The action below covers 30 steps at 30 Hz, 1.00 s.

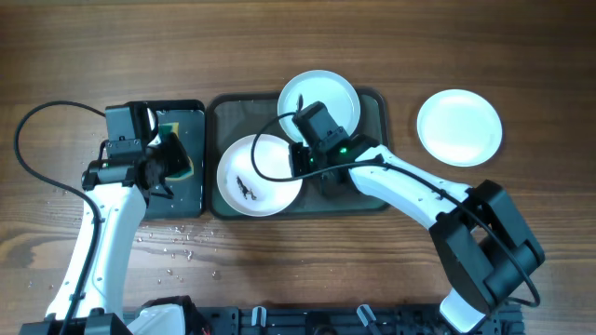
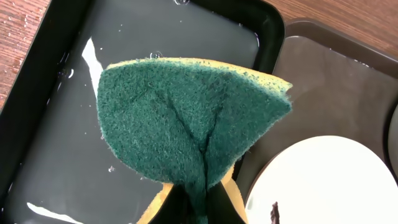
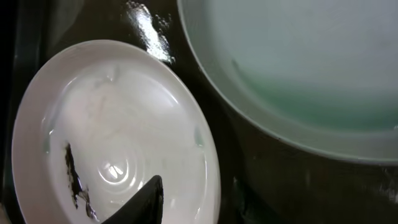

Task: Clean dirty plates on tray and stack at the side
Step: 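Grip the rim of the lower stained plate with the right gripper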

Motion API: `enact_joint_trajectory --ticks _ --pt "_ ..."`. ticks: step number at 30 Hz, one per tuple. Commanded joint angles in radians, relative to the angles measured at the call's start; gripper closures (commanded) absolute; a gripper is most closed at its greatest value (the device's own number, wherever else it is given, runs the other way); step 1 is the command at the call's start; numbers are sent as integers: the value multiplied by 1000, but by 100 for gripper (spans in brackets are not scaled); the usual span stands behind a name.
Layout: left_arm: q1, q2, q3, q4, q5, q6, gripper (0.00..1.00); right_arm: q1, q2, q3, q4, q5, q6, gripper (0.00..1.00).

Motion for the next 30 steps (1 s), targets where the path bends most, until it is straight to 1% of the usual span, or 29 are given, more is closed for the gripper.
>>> enact_joint_trajectory --ticks 1,2,3,6,8,11,13,15,17,20,21,23,25,30 --pt "-12 1 -3 4 5 -16 96 2 19 3 67 71 -222 62" --pt "-14 1 -3 5 5 -16 96 1 19 10 66 92 -240 61" --pt "-19 1 -3 5 5 -16 96 -5 19 51 26 118 -257 61" --pt "-21 1 -3 8 4 -16 96 -14 19 154 -72 115 -293 61" --pt "-21 1 -3 13 4 -17 96 -15 19 230 -122 169 -306 60" --pt "-21 1 -3 8 5 -17 96 -21 19 262 -109 244 -326 60" --pt "-21 1 -3 2 4 -16 96 -40 27 262 -111 252 -323 61" --pt "-21 1 -3 -2 4 -16 96 -74 43 262 -121 217 -323 61" --pt "-21 1 -3 -1 4 -16 96 -111 61 262 -133 117 -325 60" --pt "-21 1 -3 2 4 -16 96 -153 79 261 -154 38 -324 61" --pt "-21 1 -3 1 4 -16 96 -163 87 261 -157 -6 -328 64" --pt "-21 1 -3 1 4 -16 96 -169 98 261 -164 -166 -378 68" --pt "-21 1 -3 1 4 -16 96 -161 105 253 -171 -266 -393 70" --pt "-21 1 -3 1 5 -16 96 -92 112 190 -161 -220 -398 68"
